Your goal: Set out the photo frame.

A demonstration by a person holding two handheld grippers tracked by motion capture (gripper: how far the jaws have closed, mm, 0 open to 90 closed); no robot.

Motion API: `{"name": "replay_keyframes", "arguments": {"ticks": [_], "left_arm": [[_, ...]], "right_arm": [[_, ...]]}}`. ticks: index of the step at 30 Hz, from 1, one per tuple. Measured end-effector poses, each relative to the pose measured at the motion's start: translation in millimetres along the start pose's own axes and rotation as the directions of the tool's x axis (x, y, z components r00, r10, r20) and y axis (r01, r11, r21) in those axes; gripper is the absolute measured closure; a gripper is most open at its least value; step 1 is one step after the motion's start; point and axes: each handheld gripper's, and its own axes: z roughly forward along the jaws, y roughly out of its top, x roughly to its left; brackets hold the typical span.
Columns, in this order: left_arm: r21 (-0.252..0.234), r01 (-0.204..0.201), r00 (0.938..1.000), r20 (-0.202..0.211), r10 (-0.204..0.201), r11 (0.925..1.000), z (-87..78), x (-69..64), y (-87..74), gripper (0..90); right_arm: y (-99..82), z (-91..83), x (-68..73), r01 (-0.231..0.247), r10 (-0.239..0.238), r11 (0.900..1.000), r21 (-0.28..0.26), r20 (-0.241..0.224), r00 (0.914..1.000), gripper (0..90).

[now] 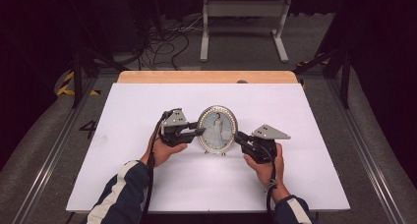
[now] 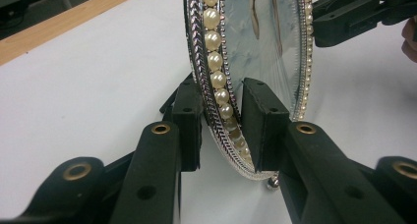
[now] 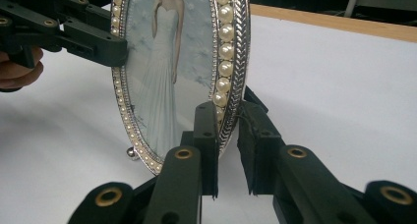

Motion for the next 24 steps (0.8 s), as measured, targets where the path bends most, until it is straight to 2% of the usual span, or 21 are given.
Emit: {"name": "replay_keyframes", "arguments": {"ticks": [10, 15, 24], "left_arm": [[-0.007, 0.010, 0.9999, 0.002, -0.010, 0.9999, -1.6, -2.4, -1.1, 71.1], [-0.004, 0.000, 1.0000, -0.005, 0.000, 1.0000, -1.9, -2.6, -1.3, 70.9], [-0.009, -0.016, 0.9993, -0.036, 0.015, 0.9998, -1.9, -6.0, -2.5, 69.1]], "right_arm": [[1.7, 3.7, -2.0, -0.001, 0.001, 1.0000, 0.000, -0.001, 1.0000, 77.7], [1.7, 4.6, -2.5, 0.006, -0.006, 1.0000, -0.001, 0.002, 1.0000, 77.7], [1.4, 4.6, -1.8, 0.024, -0.024, 0.9997, -0.003, 0.000, 0.9997, 77.7]]}}
